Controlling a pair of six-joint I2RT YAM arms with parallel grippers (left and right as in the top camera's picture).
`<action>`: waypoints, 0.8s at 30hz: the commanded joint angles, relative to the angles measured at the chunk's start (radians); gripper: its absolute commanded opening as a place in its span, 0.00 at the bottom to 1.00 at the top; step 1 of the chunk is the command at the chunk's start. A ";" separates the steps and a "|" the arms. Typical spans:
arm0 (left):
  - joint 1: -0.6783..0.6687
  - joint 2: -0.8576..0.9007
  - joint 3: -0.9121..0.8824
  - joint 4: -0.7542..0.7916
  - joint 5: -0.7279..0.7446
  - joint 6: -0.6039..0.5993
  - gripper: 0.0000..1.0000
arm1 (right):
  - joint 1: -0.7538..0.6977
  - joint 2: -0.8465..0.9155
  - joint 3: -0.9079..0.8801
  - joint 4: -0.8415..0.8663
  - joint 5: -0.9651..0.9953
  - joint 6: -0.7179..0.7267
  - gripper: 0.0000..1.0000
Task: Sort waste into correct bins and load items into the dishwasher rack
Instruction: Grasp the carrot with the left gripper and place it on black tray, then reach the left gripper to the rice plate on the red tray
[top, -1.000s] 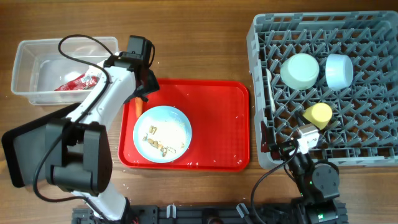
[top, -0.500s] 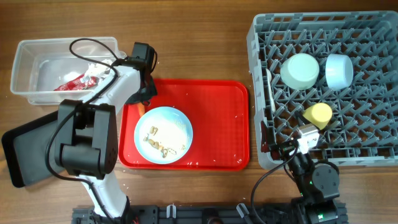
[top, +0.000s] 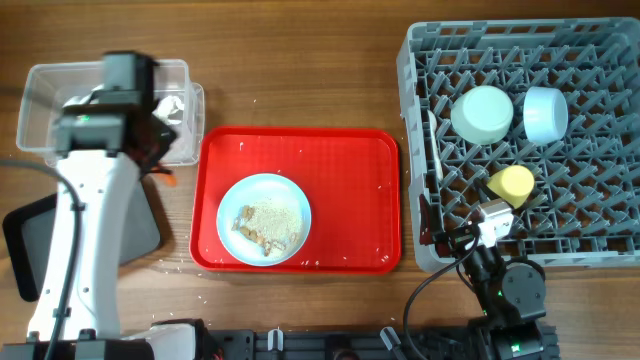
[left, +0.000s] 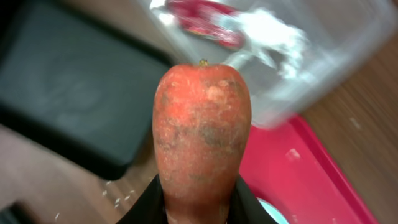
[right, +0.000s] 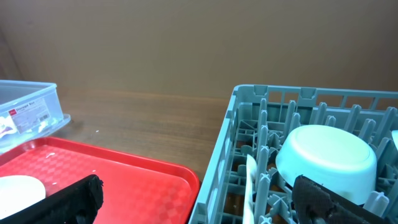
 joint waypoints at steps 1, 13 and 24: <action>0.227 -0.003 -0.151 -0.025 -0.018 -0.245 0.27 | 0.001 0.002 -0.001 0.003 0.014 -0.012 1.00; 0.506 0.003 -0.518 0.520 0.328 -0.006 0.53 | 0.001 0.002 -0.001 0.003 0.014 -0.012 1.00; 0.310 0.283 -0.519 0.689 0.320 0.000 0.04 | 0.001 0.002 -0.001 0.003 0.013 -0.012 1.00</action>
